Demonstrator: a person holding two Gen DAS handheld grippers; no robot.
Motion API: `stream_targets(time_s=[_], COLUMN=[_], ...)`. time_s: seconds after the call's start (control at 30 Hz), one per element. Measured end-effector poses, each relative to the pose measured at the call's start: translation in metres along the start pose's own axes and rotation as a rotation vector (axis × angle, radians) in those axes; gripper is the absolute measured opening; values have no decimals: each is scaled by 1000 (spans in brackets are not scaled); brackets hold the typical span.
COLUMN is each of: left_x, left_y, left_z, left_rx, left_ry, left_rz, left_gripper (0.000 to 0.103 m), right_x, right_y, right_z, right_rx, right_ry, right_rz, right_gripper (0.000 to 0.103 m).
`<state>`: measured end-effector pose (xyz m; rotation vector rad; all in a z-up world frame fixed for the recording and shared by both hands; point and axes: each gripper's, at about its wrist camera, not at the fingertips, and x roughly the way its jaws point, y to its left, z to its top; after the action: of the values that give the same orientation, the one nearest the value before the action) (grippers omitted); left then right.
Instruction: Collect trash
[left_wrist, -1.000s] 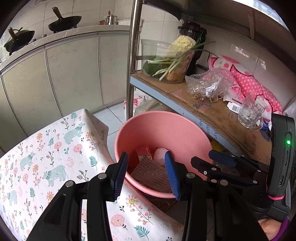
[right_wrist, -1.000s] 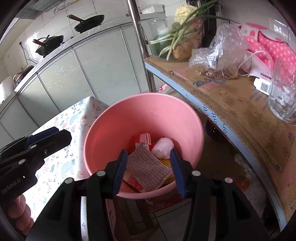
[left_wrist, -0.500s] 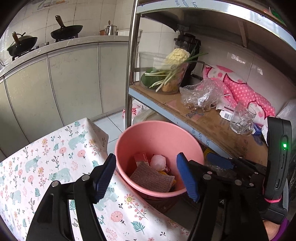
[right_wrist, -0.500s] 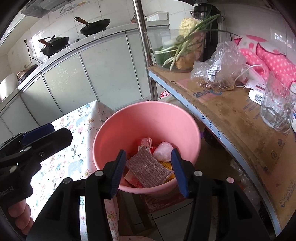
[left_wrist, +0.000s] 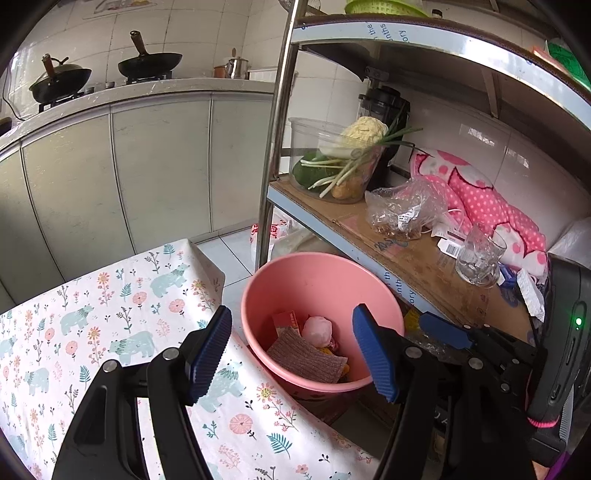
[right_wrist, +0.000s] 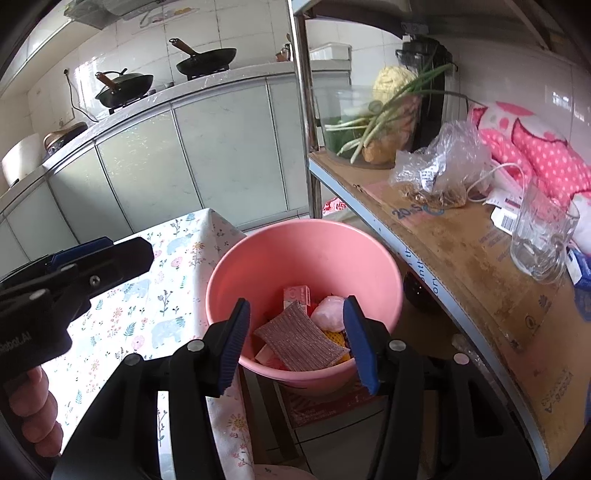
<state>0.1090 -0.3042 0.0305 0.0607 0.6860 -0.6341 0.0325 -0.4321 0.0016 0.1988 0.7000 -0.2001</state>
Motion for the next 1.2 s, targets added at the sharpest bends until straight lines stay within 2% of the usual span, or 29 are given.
stream_targets(time_s=[0.27,1.2], left_x=[-12,-63], left_y=[3,-7], left_z=[-3,-17], left_rx=[-13,-6], left_ry=[-16,-88], left_rz=[9,35], left_gripper=[67,67], right_x=[-11,-53], right_y=[8,23], right_z=[-4,-17], right_rx=[-18,-49], right_ry=[-13,-66], right_rz=[2,21], right_gripper=[56,56])
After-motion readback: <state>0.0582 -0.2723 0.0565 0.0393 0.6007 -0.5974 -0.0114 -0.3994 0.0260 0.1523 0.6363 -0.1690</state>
